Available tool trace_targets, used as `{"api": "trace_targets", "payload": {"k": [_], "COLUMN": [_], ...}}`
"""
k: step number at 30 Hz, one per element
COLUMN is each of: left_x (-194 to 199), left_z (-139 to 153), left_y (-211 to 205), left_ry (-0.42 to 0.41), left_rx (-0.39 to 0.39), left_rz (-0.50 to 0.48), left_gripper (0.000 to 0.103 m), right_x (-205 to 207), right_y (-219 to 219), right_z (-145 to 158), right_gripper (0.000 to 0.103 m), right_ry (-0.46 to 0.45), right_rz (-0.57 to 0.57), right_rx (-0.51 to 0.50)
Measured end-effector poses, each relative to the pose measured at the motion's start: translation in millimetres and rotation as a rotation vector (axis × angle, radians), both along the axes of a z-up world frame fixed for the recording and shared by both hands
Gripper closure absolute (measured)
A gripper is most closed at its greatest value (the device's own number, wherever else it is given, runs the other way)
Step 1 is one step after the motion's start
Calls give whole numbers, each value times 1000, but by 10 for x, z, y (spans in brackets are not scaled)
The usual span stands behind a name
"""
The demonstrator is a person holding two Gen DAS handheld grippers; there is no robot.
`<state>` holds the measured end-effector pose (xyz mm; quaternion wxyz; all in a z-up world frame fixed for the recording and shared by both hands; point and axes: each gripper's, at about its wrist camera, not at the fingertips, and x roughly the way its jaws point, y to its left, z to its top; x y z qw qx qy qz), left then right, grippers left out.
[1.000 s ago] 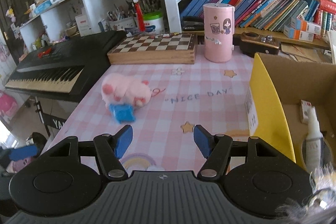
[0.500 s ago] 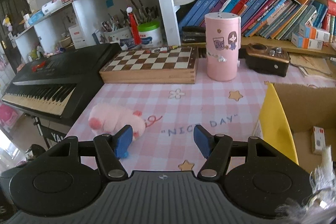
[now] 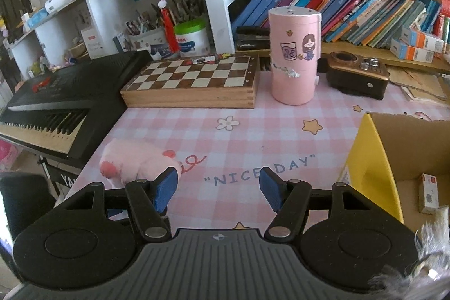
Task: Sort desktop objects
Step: 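Move the left tool to the blue pouch while the right tool approaches the pink plush pig, then grasp the blue pouch with the left tool while the right tool grasps the pink plush pig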
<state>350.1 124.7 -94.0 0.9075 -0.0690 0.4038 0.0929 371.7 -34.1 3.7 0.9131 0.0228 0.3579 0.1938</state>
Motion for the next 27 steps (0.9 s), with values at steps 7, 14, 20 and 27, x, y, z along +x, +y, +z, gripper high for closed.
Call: {"api": "trace_targets", "payload": {"k": [7, 14, 20, 27], "left_x": [-237, -721, -939, -1053], "left_z": [148, 418, 613, 665], "left_y": [219, 563, 719, 752], "left_ry": [4, -44, -89, -115], "left_rx": [-40, -54, -45, -65], "left_rz": [12, 113, 181, 206], "left_gripper": [65, 65, 65, 65], "right_x": [92, 183, 279, 424], "right_y": [190, 634, 1148, 1500], "right_z": [-74, -200, -360, -601], "right_gripper": [33, 15, 1, 1], "right_ry": [40, 70, -30, -140], "right_rz": [77, 219, 401, 595], "right_rx": [15, -10, -214, -370]}}
